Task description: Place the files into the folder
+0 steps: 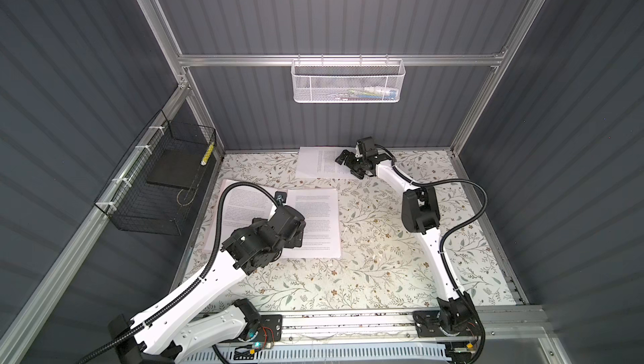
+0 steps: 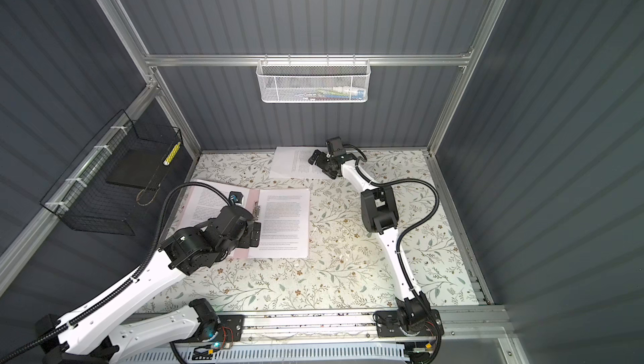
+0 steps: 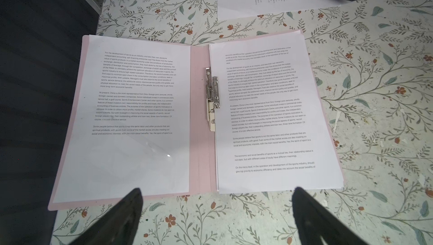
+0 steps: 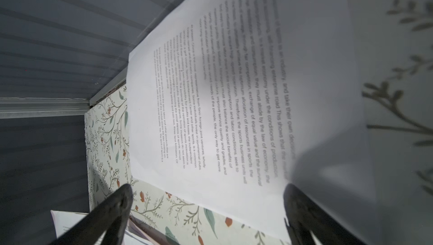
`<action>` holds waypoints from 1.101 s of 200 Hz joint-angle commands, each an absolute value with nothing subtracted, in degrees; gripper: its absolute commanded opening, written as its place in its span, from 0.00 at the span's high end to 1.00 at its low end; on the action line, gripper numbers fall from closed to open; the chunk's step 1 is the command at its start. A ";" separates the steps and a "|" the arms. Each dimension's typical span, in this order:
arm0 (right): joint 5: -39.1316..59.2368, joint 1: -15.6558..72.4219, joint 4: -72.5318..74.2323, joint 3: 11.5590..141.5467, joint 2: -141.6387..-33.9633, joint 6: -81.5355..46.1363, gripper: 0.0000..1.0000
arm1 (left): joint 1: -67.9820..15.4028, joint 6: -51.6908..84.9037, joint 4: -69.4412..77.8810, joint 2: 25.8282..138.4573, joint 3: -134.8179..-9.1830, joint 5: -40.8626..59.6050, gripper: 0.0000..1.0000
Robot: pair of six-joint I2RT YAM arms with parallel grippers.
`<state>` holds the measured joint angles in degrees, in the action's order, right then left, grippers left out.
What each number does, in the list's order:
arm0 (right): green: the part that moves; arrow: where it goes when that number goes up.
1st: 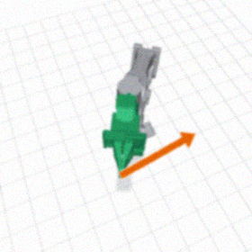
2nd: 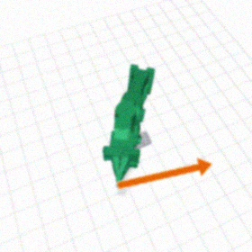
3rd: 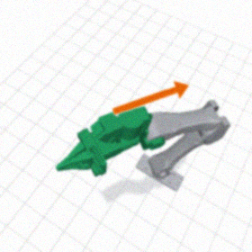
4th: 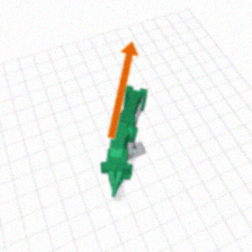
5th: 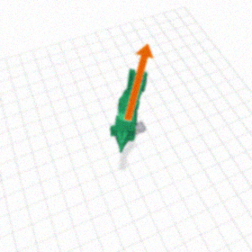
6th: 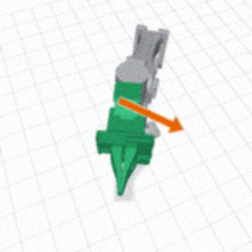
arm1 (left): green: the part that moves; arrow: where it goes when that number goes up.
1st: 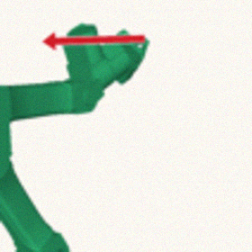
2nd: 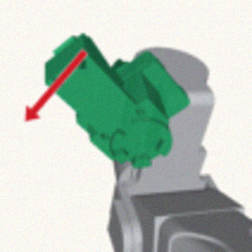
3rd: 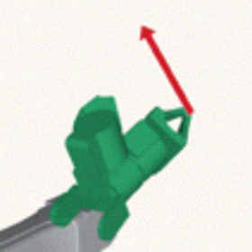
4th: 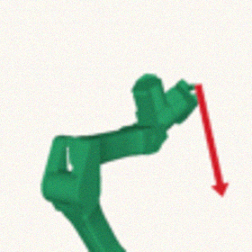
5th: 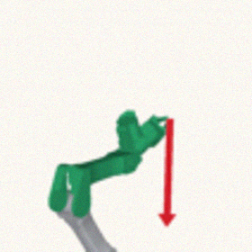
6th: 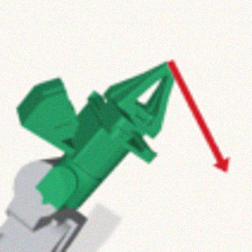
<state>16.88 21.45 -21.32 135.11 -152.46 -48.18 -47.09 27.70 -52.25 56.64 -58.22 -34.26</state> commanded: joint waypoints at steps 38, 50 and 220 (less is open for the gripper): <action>18.67 20.21 -26.26 134.99 -152.80 -53.60 0.01 | -47.14 29.37 -52.56 55.66 -60.69 -33.84 0.00; 21.22 20.09 -27.46 133.97 -152.24 -53.58 0.01 | -47.16 29.37 -52.63 55.46 -60.95 -34.09 0.00; 26.69 4.74 -9.21 45.55 -92.59 -49.07 0.01 | -47.14 19.11 -50.31 62.46 -70.17 -20.54 0.00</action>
